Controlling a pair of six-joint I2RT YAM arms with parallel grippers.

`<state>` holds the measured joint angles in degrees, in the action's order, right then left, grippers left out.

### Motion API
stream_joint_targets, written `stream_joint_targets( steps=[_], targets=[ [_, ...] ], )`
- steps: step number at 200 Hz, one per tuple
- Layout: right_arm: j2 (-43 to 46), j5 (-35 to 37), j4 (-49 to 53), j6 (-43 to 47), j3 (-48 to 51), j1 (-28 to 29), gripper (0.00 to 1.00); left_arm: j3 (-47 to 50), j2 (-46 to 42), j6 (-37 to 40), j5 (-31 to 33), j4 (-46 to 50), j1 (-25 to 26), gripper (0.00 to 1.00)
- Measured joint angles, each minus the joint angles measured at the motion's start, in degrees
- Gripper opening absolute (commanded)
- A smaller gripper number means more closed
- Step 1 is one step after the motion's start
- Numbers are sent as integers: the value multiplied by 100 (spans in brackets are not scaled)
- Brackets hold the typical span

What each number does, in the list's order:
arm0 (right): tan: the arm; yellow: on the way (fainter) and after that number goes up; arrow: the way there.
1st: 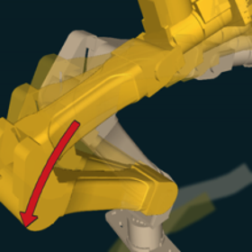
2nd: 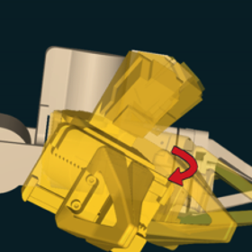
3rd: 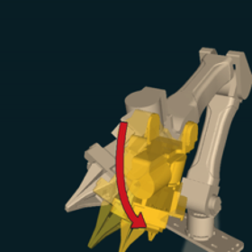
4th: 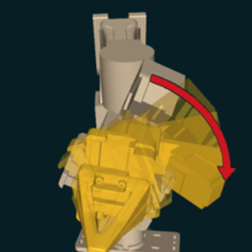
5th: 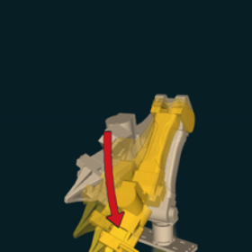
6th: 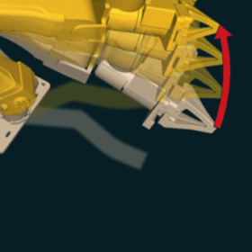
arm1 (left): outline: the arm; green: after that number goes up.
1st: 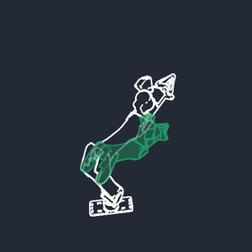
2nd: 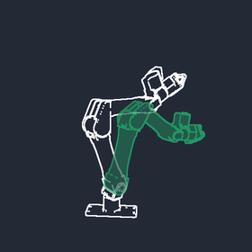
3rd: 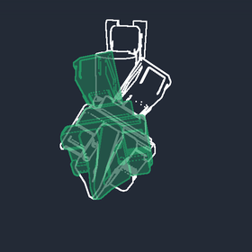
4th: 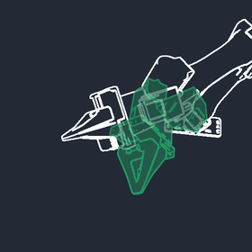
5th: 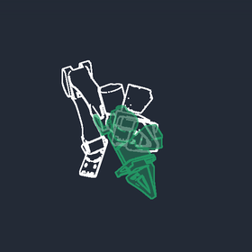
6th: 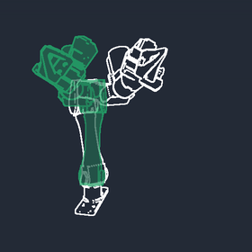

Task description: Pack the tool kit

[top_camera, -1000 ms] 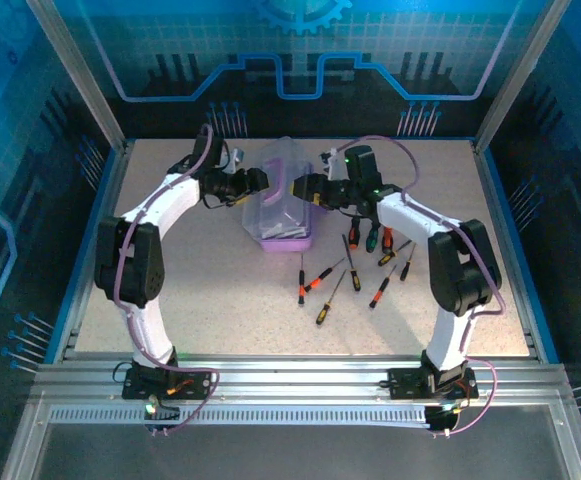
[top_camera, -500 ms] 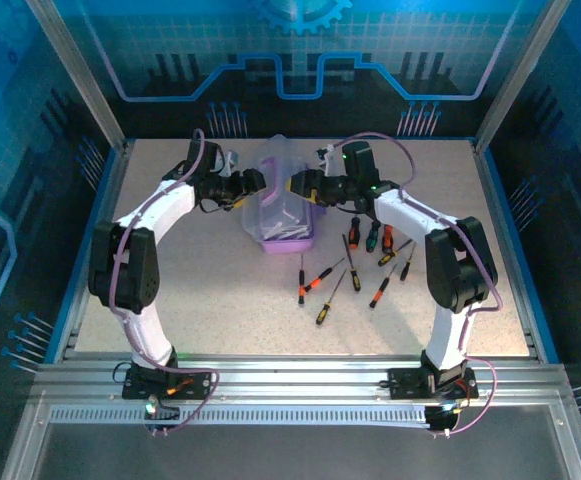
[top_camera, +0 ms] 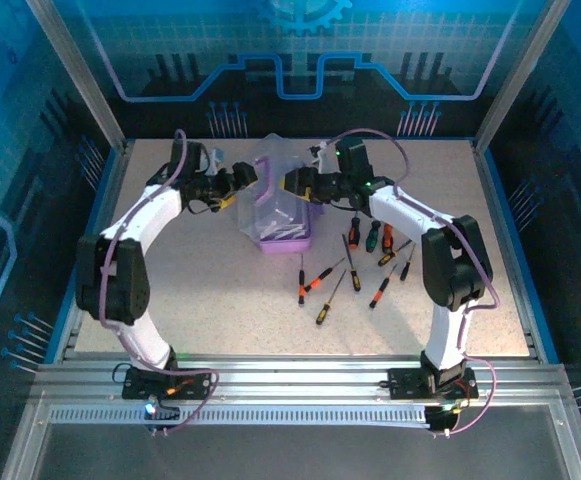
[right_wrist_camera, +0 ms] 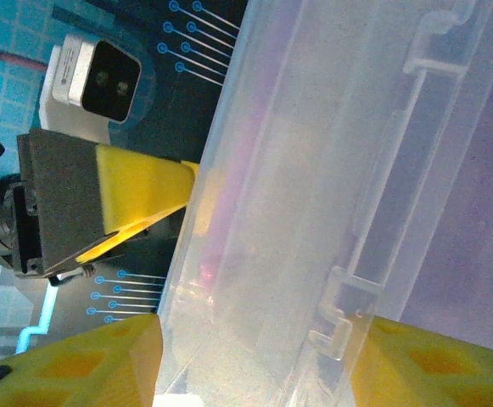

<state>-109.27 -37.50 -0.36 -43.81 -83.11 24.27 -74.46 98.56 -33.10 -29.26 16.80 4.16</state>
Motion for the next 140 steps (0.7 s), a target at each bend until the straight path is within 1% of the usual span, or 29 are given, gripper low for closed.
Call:
stream_joint_targets(
  steps=[34, 64, 94, 140],
  targets=[
    [-37, 0, 501, 319, -466, 122, 60, 1344, -748, -693, -17, -874, -321, 99],
    [-74, 0, 815, 525, -811, 210, 60, 2175, -813, -1281, -197, -1786, -520, 99],
    [-269, 4, 999, 612, -1139, 313, 61, 2677, -820, -1757, -380, -2656, -623, 99],
    [-584, 72, 1266, 702, -1657, 544, 61, 2929, -992, -2114, -420, -3327, -820, 99]
  ],
)
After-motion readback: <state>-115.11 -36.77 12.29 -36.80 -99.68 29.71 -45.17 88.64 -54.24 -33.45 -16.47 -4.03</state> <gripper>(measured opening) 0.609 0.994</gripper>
